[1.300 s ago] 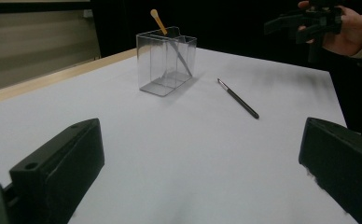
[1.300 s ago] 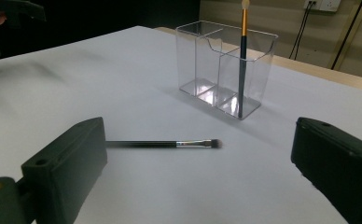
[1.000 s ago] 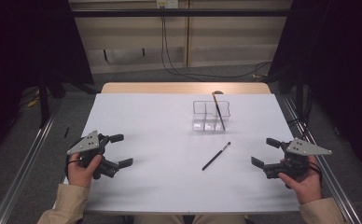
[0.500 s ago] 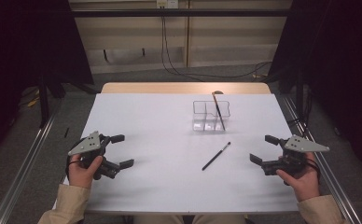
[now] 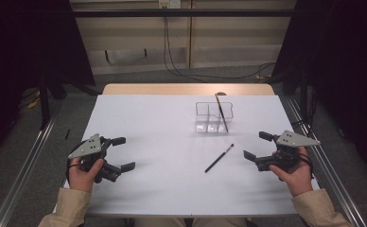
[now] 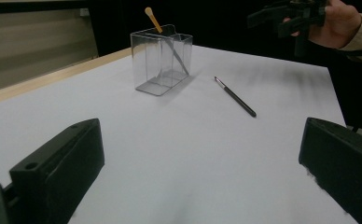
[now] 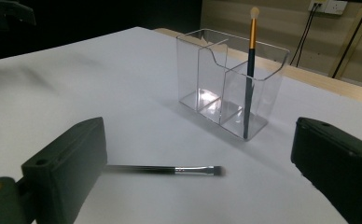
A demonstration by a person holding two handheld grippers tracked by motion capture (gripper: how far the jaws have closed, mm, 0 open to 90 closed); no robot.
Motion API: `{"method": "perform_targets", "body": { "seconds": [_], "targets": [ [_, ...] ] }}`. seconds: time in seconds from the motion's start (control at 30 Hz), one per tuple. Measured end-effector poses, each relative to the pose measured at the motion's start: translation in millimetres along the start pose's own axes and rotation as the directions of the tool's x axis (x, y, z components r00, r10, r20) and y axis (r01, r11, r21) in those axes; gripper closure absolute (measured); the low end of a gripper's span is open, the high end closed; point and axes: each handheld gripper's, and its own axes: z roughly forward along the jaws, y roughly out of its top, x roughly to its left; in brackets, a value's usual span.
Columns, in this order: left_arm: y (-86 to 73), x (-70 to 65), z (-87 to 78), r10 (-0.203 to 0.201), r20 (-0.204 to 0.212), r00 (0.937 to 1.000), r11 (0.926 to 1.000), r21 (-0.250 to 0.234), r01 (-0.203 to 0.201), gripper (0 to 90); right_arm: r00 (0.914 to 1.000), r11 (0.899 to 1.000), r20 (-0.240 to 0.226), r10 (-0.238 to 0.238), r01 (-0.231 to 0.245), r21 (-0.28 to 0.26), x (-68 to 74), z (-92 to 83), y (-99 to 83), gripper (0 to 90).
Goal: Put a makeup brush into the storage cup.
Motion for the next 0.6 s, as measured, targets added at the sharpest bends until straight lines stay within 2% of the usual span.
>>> {"method": "perform_targets", "body": {
  "seconds": [0.2, 0.6],
  "targets": [
    [-1.9, 1.2, 3.7, 0.001, 0.011, 0.9999, 1.0000, 0.008, -0.001, 0.1, 0.9999, 1.000, -0.011, 0.004, -0.004, 0.008, -0.3, 13.8, 3.9, 2.8],
    [-2.4, 1.4, 0.6, -0.005, 0.008, 1.0000, 1.0000, -0.003, 0.005, 0.1, 0.9998, 1.000, -0.013, 0.014, -0.013, 0.019, -1.2, 37.3, 9.5, 2.8]
  ]
}}
